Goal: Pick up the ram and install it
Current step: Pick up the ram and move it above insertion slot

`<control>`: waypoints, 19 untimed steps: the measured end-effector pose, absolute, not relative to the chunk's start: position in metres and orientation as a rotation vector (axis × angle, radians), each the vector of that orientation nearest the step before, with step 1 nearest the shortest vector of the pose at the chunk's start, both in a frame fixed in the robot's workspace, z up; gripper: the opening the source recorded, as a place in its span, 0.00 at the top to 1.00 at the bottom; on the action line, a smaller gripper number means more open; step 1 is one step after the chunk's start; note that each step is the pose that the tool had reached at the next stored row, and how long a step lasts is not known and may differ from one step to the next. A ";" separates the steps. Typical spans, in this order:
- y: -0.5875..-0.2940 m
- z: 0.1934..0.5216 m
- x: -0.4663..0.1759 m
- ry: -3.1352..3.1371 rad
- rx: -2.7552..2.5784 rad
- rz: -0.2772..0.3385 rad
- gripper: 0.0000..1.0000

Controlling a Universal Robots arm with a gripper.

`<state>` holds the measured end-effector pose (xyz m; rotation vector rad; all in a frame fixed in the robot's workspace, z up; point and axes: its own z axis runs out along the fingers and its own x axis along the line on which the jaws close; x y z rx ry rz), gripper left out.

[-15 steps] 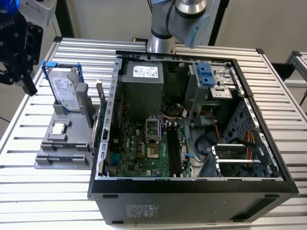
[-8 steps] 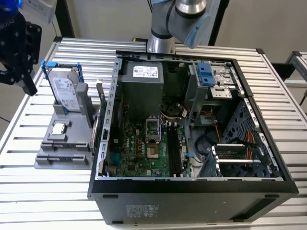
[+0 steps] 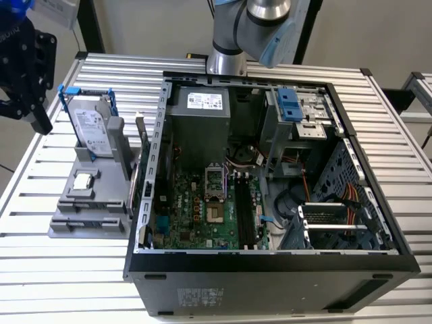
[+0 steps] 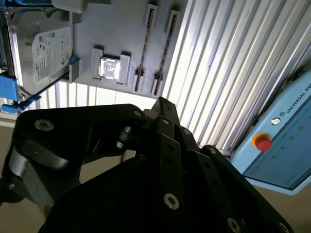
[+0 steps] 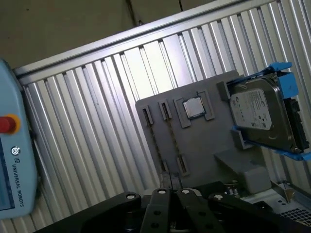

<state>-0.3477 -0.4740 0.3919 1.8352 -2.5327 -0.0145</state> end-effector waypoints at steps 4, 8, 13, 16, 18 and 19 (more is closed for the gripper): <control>-0.474 0.392 -0.348 -2.497 1.883 -0.014 1.00; -0.474 0.392 -0.348 -2.459 1.933 -0.013 1.00; -0.473 0.392 -0.348 -2.409 1.994 -0.013 1.00; -0.473 0.392 -0.348 -2.379 2.029 -0.013 1.00; -0.473 0.392 -0.348 -2.358 2.054 -0.012 1.00; -0.473 0.392 -0.348 -2.347 2.066 -0.012 1.00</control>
